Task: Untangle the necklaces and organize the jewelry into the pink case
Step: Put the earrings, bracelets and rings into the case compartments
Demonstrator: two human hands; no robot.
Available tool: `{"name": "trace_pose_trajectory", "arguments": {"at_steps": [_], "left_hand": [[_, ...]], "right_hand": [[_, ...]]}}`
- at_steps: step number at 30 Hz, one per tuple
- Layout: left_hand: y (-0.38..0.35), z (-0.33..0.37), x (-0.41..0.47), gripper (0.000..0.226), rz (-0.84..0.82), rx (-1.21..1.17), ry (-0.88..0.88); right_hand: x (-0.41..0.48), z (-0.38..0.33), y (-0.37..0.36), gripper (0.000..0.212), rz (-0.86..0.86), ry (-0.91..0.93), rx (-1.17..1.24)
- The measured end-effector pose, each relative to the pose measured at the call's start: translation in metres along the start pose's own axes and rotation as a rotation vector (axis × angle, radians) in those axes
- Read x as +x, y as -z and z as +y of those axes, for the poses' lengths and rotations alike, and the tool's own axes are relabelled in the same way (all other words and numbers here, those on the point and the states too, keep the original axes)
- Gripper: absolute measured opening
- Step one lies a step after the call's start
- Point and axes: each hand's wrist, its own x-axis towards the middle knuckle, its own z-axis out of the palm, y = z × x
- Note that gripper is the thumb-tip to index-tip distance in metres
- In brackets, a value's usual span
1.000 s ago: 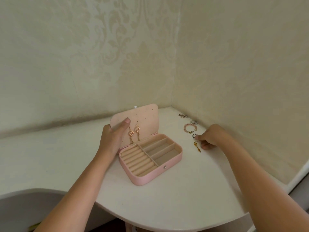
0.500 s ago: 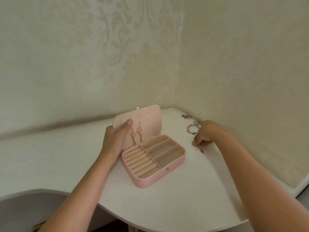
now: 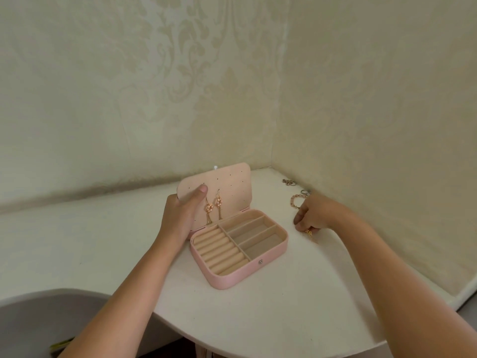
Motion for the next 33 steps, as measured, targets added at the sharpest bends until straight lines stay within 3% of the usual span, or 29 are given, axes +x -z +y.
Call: {"name": "trace_pose_trajectory", "arguments": {"at_steps": [4,13,18,21,25,30,33], "left_hand": [[0.000,0.001,-0.001,0.044,-0.005,-0.003,0.006],[0.000,0.000,-0.001,0.053,0.017,0.014,0.014],[-0.001,0.001,0.000,0.062,0.027,0.011,0.009],[0.000,-0.001,0.003,0.066,0.035,0.013,0.024],[0.001,-0.002,0.005,0.050,0.051,0.014,0.038],[0.000,-0.001,0.007,0.026,0.088,0.006,0.073],[0.000,-0.001,0.007,0.024,0.082,0.008,0.086]], "right_hand": [[-0.001,0.004,-0.004,0.009,0.037,0.102,0.114],[-0.017,-0.030,0.013,0.017,0.141,0.370,0.692],[-0.020,-0.075,0.006,0.023,0.274,0.513,0.715],[-0.011,-0.090,-0.010,0.028,0.446,0.515,0.781],[-0.002,-0.101,-0.036,0.028,0.629,0.563,0.833],[0.007,-0.108,-0.057,0.038,0.631,0.616,0.879],[0.013,-0.107,-0.062,0.036,0.624,0.604,0.926]]}}
